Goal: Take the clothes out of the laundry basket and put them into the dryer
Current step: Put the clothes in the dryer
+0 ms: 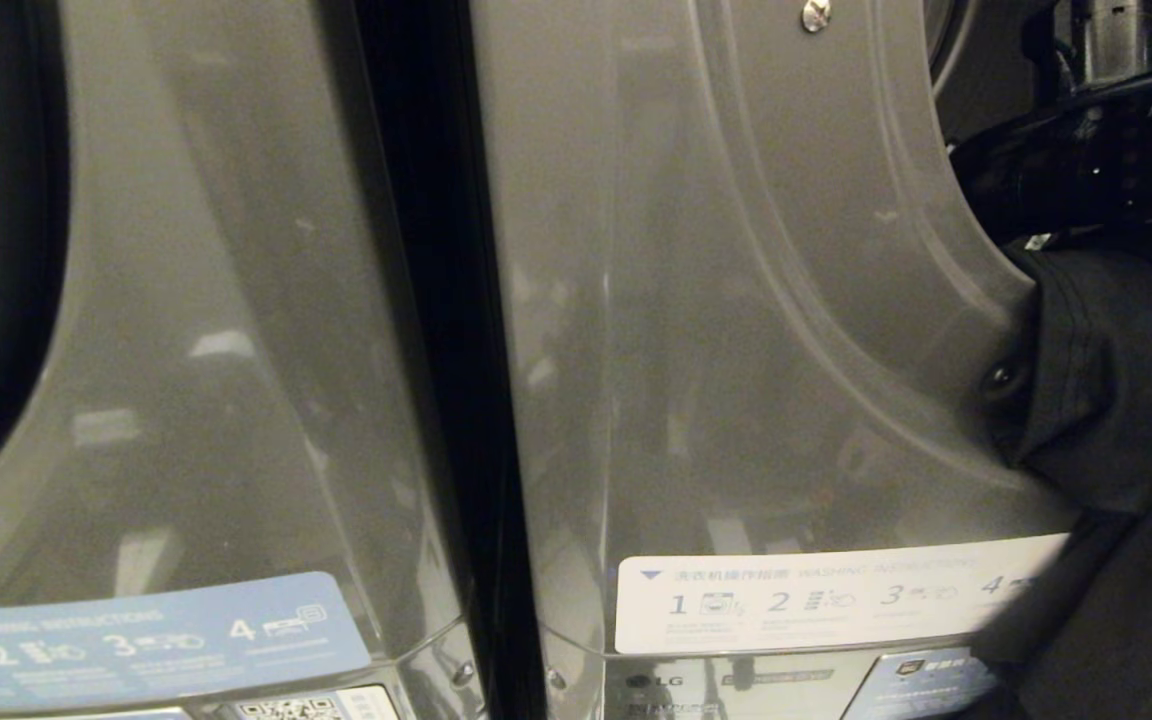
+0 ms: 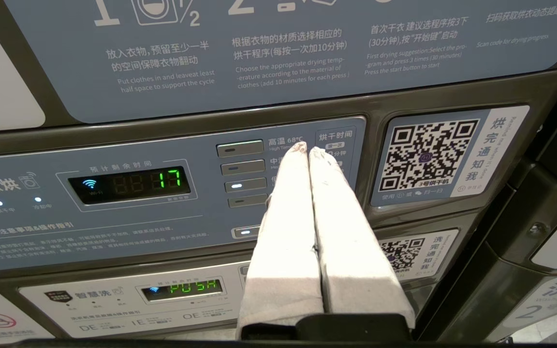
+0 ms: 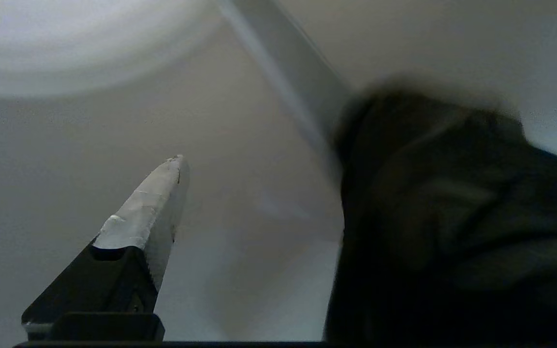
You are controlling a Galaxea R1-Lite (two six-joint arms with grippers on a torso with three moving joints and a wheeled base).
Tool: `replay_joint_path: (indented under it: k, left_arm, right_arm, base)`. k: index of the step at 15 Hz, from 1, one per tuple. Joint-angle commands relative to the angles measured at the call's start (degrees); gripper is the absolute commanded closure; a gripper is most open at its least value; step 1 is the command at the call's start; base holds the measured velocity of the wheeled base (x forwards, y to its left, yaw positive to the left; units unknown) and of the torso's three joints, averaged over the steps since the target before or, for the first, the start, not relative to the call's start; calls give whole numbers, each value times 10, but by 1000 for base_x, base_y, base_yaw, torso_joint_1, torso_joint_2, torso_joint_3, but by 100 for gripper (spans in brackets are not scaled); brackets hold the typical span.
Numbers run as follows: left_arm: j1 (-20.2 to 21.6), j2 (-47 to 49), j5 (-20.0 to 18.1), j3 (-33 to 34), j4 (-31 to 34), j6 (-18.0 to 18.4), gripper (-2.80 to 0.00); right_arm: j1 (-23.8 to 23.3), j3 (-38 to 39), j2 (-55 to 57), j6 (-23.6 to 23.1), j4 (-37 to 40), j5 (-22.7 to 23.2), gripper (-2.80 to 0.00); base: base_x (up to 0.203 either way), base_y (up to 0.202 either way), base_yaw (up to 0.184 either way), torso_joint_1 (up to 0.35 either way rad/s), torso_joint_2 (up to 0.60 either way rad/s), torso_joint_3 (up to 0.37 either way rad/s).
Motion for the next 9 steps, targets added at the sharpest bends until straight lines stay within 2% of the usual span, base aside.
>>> replay_joint_path:
  k: [1,4,5,7,8,9]
  left_arm:
    - [0,0,0,0,0,0,0]
    - [0,0,0,0,0,0,0]
    - [0,0,0,0,0,0,0]
    - [0,0,0,0,0,0,0]
    - [0,0,0,0,0,0,0]
    - [0,0,0,0,0,0,0]
  right_arm:
    - [-1,-1,-7,-26,94,-1,-280]
    - [1,-1,-7,-53,130,23,-280]
    - [1,-1,-6,-82,127,36,-280]
    - [-2,-1,-10,-180,125,28,-280]
    - [-10,-1,-13,-211,124,16,-280]
    - [-12,-1,-17,-214,115,13,-280]
  base:
    - [0,0,0,0,0,0]
    - [0,0,0,0,0,0]
    - [0,0,0,0,0,0]
    - [0,0,0,0,0,0]
    - [0,0,0,0,0,0]
    - [0,0,0,0,0,0]
